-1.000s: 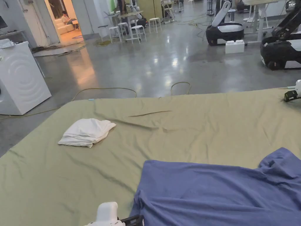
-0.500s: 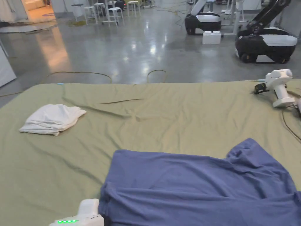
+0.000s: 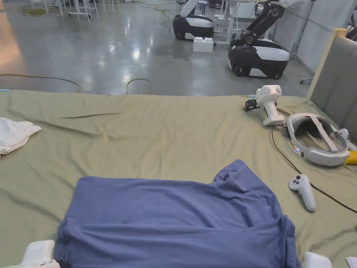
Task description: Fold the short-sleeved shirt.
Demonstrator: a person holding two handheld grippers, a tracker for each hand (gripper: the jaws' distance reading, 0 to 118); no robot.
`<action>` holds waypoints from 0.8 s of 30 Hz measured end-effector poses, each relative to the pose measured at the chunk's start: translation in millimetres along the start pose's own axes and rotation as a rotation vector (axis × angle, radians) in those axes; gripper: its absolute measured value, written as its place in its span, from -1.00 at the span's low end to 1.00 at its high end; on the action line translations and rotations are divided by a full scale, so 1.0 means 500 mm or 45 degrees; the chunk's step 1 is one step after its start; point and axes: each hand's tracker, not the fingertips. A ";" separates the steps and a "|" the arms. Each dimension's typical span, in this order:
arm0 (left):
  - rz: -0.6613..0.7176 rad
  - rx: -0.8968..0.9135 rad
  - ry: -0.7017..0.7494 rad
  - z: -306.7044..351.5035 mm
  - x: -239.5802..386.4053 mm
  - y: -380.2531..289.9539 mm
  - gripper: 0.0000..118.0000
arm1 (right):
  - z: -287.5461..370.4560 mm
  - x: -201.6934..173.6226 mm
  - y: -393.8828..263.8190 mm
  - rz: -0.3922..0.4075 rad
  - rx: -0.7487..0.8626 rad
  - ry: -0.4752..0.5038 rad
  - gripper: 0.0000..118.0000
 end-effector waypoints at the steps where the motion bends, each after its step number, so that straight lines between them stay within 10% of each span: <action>1: -0.004 -0.014 -0.016 0.003 -0.004 0.006 -0.81 | 0.002 0.000 0.006 -0.001 0.005 0.006 -0.78; 19: 0.043 0.007 -0.125 0.280 -0.058 -0.200 -0.82 | 0.242 0.014 -0.130 0.135 -0.044 -0.048 -0.79; 22: -0.060 0.030 0.004 0.280 -0.047 -0.220 0.25 | 0.237 0.016 -0.144 0.198 -0.100 -0.130 0.39; 24: -0.128 0.140 0.092 0.305 -0.045 -0.229 0.48 | 0.252 0.023 -0.150 0.257 -0.013 -0.158 0.34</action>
